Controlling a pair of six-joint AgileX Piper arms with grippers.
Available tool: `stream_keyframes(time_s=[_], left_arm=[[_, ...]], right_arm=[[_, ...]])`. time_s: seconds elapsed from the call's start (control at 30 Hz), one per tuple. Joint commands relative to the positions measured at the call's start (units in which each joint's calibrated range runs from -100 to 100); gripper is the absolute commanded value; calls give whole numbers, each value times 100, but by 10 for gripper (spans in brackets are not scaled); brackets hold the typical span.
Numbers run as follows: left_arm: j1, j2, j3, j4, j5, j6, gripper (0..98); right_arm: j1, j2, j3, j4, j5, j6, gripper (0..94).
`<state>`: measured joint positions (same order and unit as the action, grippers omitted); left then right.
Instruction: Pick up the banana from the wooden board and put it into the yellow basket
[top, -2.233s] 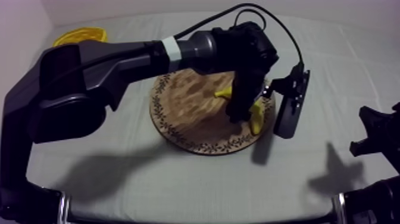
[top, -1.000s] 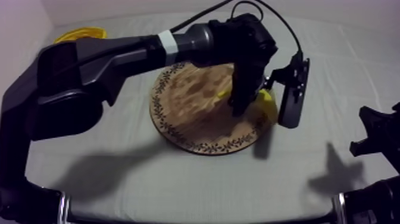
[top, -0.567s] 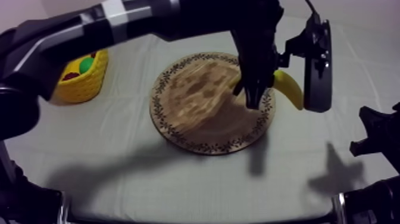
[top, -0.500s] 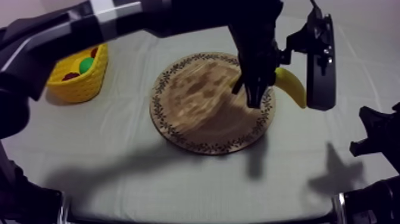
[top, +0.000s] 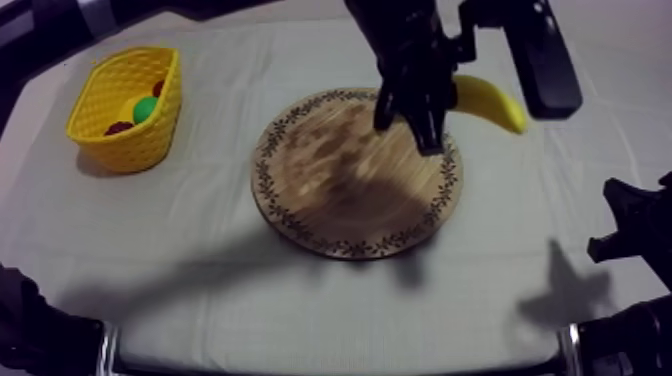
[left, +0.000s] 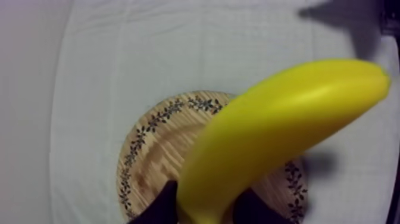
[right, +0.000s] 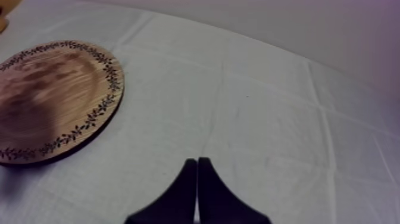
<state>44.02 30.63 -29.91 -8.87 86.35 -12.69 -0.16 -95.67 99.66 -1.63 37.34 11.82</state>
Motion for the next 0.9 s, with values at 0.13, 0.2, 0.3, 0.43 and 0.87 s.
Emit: stream_keyframes(time_s=[0.13,0.2,0.3,0.43,0.87], left_arm=[[-66,-114,0,40,68,495,246],[-118,-178,15,74,76,588,250],[-228,-284,66,112,141,704,258],[-422,-465,285,143,255,853,260],[-1169,-1050,1148,347,541,1285,277]], right_arm=[[0,0,1,0,0,-2,3],[0,0,1,0,0,-2,3],[0,0,1,0,0,-2,3],[0,0,1,0,0,-2,3],[0,0,1,0,0,-2,3]])
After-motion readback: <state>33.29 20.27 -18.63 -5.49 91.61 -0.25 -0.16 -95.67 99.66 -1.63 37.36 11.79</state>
